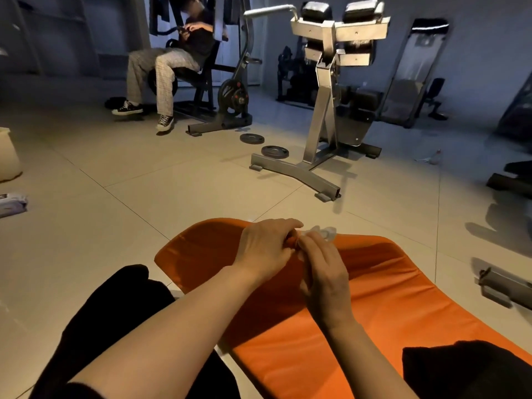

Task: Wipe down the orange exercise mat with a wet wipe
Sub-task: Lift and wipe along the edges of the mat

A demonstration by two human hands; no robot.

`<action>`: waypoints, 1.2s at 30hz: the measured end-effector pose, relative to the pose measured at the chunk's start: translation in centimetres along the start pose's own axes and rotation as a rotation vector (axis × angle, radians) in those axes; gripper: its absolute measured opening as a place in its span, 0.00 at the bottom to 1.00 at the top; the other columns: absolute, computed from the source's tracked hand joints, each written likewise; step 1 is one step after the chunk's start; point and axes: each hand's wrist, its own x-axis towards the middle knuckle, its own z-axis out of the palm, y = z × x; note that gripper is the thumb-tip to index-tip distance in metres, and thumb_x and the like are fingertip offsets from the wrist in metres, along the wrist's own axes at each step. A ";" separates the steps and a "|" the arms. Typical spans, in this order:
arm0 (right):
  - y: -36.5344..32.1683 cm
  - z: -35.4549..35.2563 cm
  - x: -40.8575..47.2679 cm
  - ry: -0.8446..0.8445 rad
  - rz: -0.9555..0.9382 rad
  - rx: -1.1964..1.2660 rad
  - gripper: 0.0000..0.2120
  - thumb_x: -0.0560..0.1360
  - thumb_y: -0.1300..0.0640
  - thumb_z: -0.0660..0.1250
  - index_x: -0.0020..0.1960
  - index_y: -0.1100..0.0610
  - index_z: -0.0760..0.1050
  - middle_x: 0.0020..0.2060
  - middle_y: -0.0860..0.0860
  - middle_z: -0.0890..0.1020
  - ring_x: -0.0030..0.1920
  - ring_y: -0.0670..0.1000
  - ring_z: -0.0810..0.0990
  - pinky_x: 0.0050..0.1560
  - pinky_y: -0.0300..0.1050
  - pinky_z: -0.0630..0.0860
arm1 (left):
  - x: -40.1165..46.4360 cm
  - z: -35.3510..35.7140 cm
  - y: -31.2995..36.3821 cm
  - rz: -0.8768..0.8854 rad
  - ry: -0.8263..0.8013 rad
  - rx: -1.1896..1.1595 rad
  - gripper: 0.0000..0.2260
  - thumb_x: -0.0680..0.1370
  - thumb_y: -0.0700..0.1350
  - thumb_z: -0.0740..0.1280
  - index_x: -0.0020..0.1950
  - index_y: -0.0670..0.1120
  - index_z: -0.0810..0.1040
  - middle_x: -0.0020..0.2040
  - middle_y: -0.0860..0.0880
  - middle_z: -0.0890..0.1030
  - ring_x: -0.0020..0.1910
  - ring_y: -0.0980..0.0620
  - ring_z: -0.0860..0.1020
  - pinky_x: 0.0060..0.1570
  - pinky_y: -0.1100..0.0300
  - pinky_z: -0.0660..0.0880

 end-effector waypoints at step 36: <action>6.1 6.9 8.1 -0.044 0.104 -0.481 0.17 0.72 0.75 0.68 0.60 0.69 0.76 0.55 0.65 0.80 0.44 0.61 0.78 0.42 0.53 0.79 | 9.9 5.7 -14.8 -0.021 -0.218 -0.092 0.16 0.79 0.44 0.65 0.67 0.53 0.72 0.60 0.51 0.77 0.60 0.47 0.74 0.64 0.49 0.68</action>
